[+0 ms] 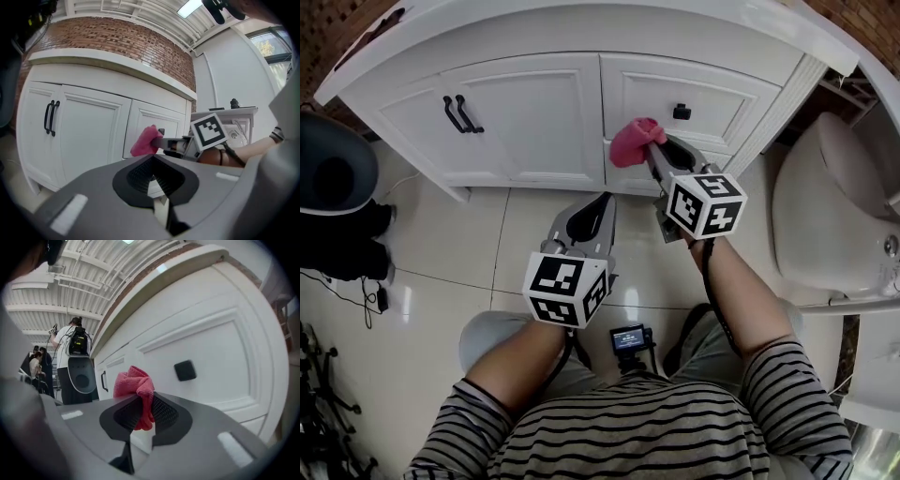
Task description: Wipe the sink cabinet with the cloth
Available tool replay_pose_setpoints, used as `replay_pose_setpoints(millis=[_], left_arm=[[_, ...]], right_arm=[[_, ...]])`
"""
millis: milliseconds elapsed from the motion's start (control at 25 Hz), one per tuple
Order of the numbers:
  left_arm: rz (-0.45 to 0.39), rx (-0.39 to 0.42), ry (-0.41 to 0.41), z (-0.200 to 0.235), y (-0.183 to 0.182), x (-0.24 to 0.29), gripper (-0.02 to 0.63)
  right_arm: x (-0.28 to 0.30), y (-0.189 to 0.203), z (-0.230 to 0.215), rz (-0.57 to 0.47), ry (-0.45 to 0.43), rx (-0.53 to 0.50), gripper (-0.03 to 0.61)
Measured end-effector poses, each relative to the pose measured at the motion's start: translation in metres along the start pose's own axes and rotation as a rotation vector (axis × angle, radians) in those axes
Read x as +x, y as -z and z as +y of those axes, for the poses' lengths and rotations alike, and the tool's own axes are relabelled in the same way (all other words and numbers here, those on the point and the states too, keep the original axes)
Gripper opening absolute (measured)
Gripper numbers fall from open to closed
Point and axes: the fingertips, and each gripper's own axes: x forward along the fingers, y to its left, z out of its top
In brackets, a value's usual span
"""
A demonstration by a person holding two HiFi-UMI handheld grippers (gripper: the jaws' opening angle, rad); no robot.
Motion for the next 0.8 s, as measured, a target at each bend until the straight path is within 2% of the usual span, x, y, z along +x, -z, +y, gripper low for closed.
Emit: replay_pose_setpoints(millis=[120,240,400,680,800], left_arm=[[-0.003,-0.007,-0.015,0.007,-0.001,0.000,-0.003],[-0.003,-0.018,-0.012,0.008,-0.001,0.001,-0.002],[0.003,-0.023,0.011,0.004,0.000,0.003,-0.003],[0.020,-0.011,0.024,-0.007,0.006,0.008,-0.002],[0.021,-0.005,0.020,-0.009,0.006,0.007,-0.002]], right_arm=[[0.034,0.019,-0.004,0.053,0.038,0.022,0.057],[0.032,0.017,-0.030,0.054,0.112,0.026,0.055],[-0.008,0.010,-0.076,0.035,0.230,0.034,0.055],[-0.097,0.008,-0.170,0.030,0.485,0.088,0.051],[-0.124,0.003,-0.183,0.007,0.532,0.123,0.049]])
